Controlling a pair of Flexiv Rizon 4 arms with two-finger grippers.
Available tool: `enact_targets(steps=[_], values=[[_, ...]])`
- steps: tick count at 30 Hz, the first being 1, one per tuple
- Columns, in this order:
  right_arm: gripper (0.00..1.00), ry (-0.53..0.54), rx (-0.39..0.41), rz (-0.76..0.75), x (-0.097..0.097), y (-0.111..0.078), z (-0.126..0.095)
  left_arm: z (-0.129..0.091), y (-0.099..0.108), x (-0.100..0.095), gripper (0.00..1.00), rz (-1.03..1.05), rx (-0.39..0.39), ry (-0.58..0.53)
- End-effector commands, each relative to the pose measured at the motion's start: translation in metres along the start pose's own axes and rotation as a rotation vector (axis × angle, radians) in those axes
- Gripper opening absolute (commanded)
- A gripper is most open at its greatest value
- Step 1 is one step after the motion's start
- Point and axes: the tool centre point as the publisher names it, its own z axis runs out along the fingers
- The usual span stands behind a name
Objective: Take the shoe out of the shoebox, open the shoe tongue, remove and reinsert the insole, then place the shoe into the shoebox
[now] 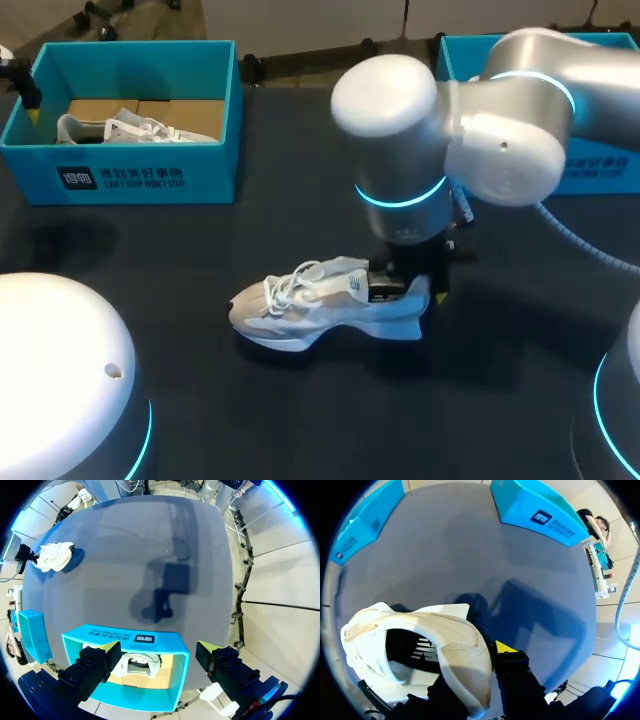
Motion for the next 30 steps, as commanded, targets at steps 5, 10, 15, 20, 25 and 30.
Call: enact_targets(steps=[5,10,15,20,25,30], values=[[0.00,0.013,0.025,0.026,0.003,-0.012,0.012,0.000,-0.001,0.000,1.00,0.001,-0.001,0.002],[0.00,0.015,0.035,0.033,0.000,-0.019,0.015,0.000,-0.001,0.000,1.00,0.001,-0.001,0.002],[0.00,-0.018,0.050,0.037,0.000,-0.022,0.019,0.000,-0.001,0.000,1.00,0.001,-0.001,0.002],[0.00,-0.017,0.062,0.029,0.005,-0.023,0.031,0.000,-0.001,0.000,1.00,0.001,-0.001,0.002],[0.00,-0.007,0.075,0.022,0.008,-0.024,0.041,0.000,-0.001,0.000,1.00,0.001,-0.001,0.002],[0.00,-0.009,0.090,0.023,0.009,-0.025,0.047,0.000,-0.001,0.000,1.00,0.001,-0.001,0.002]])
